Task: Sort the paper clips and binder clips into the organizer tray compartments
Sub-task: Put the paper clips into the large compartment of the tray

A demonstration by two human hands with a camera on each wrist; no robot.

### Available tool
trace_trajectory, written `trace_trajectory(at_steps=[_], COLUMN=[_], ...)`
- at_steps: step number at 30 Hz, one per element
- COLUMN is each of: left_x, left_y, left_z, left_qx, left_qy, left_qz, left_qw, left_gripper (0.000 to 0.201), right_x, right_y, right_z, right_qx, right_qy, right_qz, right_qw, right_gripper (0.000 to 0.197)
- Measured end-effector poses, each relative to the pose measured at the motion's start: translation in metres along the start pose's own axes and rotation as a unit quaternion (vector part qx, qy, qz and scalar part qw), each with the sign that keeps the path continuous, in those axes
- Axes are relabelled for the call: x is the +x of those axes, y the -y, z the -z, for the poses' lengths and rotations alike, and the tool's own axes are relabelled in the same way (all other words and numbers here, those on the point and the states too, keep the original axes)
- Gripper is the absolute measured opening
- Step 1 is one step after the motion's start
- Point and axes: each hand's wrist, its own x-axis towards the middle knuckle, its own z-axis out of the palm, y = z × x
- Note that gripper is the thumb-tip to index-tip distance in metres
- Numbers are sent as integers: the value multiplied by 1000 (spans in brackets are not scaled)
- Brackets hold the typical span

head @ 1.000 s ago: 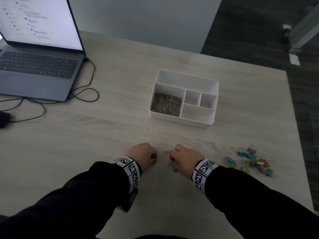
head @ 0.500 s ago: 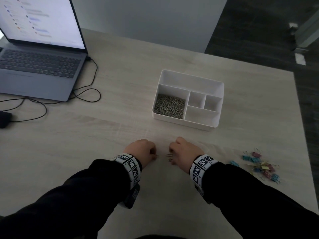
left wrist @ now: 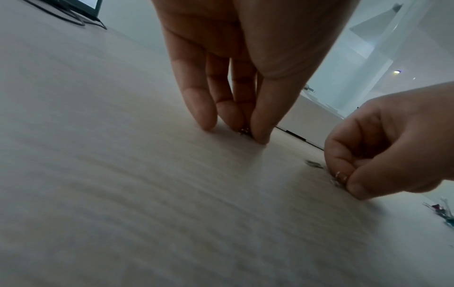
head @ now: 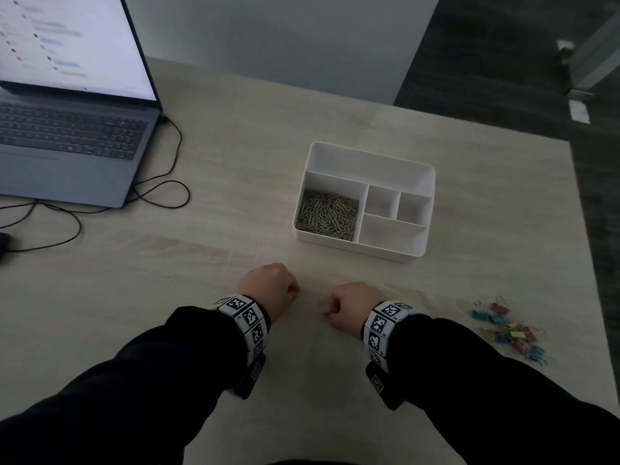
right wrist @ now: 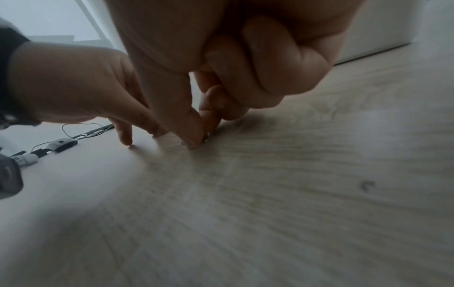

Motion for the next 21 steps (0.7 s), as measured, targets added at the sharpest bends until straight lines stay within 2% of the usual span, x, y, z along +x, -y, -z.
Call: trace_trajectory(at_steps=[6,10,13,17,19,21], left_x=[6,11,12,10,9,9], left_y=[0,-3,-4,-2,-2,-2], left_z=[0,-2,-3,-3,-2,-1], left_qx=[12,24,38,41,39,32], left_qy=[8,14,16,6,6,10], left_qz=[8,-1,-18,-45,-54,-52], left_qw=[1000,1000,999,998,998,998], left_gripper=[19,17,16,14,14,16], right_x=[0,-1,-3,3,9,15], right_y=[4,3,3,1,-1,-3], right_z=[-4,1,19,51,69,83], right_qx=[-37,-14,75,199,221,214], right_qy=[14,-14,-92,-224,-276,-292], right_qz=[26,61,70,37,31,26], right_qw=[999,998,990,953,935,932], right_gripper=[13,11,13,11,8,5])
